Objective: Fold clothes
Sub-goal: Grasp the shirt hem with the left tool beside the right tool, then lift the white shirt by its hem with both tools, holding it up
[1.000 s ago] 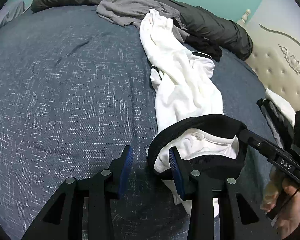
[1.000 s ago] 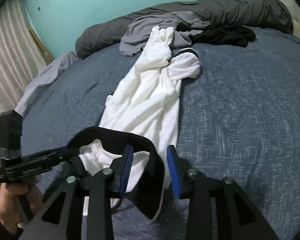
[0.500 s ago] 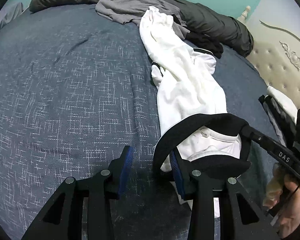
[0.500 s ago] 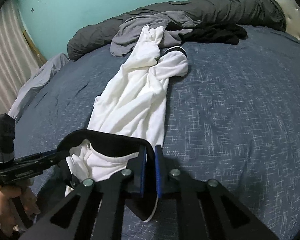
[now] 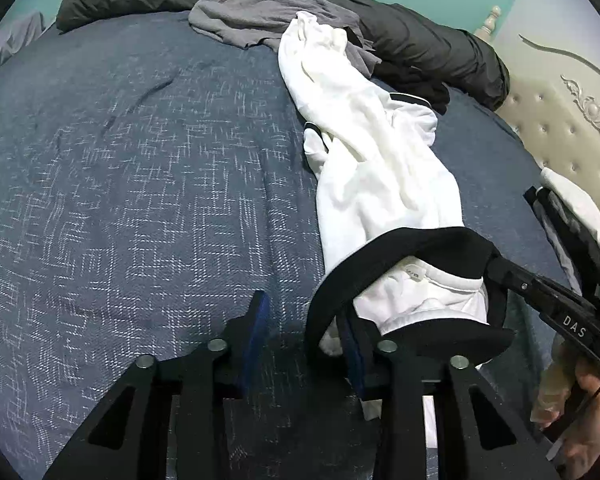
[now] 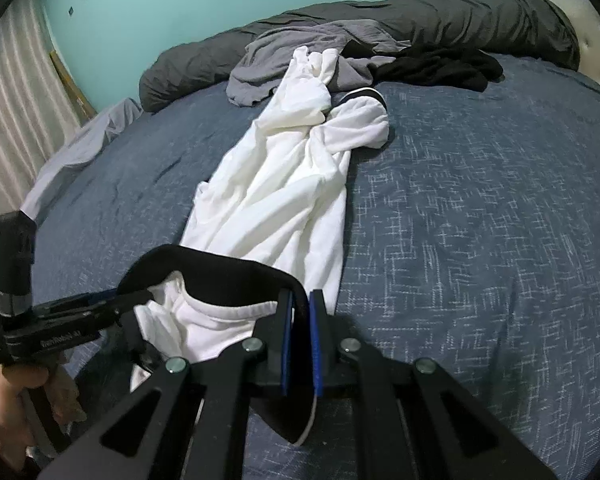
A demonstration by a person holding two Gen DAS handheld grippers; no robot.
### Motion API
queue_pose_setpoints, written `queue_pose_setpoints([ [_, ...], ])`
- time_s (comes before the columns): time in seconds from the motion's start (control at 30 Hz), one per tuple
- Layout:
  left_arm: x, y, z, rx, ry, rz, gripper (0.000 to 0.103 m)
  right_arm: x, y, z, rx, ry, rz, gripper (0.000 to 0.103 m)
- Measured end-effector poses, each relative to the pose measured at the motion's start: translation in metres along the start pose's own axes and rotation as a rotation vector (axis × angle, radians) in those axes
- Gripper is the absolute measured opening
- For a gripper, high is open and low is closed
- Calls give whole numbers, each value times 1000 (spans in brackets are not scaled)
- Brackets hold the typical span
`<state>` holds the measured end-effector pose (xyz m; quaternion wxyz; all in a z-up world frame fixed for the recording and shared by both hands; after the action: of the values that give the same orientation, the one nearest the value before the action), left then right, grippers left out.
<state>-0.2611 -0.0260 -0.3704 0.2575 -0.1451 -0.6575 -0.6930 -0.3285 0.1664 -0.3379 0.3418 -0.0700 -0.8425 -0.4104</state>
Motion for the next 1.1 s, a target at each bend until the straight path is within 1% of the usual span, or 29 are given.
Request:
queue_pose_setpoints([
  [0.13,1,2,1,2,-5,10,16,0,2,3,6,-14,10,8],
  [0.27,2,5,2,9,-14,23,9,0,1,-1,-3,9,16,6],
  [0.37,6,17,2,13,-16,54,8,4,5,-2,6,7,35,5],
  [0.43,8,28,5,8,-14,73,6,7,13,-5,11,10,58,4],
  [0.5,10,40,8,4,-16,92,6,10,23,-10,11,18,80,4],
  [0.67,17,97,23,16,-73,160,6,18,62,-27,12,30,128,3],
  [0.8,37,154,28,21,-99,224,6,35,100,-50,18,76,153,3],
  [0.93,64,221,35,22,-119,302,6,61,151,-82,25,125,207,3],
  [1.1,96,307,46,25,-139,402,6,104,222,-129,32,169,287,3],
])
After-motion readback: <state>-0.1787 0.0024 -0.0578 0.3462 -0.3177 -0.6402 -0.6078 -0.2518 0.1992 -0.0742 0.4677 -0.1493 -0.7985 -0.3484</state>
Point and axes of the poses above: each gripper's, at about its wrist camera, not at the fingertips, and y roughly against the way its jaws point, z to its right, x to its top, the point moved 4 cm from there along -y, roughly the way its jaws point, and after that the axes turned 14 degrees about x, right-handed, at the moved point
